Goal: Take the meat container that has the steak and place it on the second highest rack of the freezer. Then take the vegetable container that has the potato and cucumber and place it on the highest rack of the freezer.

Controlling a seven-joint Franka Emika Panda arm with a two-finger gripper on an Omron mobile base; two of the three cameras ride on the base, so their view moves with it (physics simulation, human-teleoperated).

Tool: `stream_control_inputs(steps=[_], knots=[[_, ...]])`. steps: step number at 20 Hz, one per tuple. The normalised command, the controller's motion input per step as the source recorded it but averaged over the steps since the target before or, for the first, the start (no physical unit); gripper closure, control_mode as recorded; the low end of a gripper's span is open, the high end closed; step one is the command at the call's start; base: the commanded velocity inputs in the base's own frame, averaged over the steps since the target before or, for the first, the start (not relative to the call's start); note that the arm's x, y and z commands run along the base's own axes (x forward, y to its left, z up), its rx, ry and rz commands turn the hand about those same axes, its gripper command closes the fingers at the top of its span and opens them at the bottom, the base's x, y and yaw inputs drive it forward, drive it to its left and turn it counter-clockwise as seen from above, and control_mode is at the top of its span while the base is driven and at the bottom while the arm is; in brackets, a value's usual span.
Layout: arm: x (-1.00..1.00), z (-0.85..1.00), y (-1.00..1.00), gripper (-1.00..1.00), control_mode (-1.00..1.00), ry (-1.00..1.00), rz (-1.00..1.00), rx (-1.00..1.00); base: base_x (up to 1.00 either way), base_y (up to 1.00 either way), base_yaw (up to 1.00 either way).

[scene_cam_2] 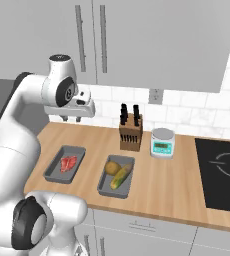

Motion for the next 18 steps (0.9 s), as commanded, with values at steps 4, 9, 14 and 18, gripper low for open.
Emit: stream_control_inputs(steps=[4, 9, 14, 18], knots=[[-0.43, -0.09, 0.0, -1.0, -1.0, 0.0, 0.03, -0.01, 0.0, 0.0, 0.0], [-0.79, -0.47, 0.21, -1.0, -1.0, -0.02, 0.25, -0.23, 0.0, 0.0, 0.0], [-0.31, -0.66, 0.57, -1.0, -1.0, 0.0, 0.47, -0.32, 0.0, 0.0, 0.0], [-0.01, -0.67, 0.69, -1.0, -1.0, 0.01, 0.55, -0.16, 0.0, 0.0, 0.0]])
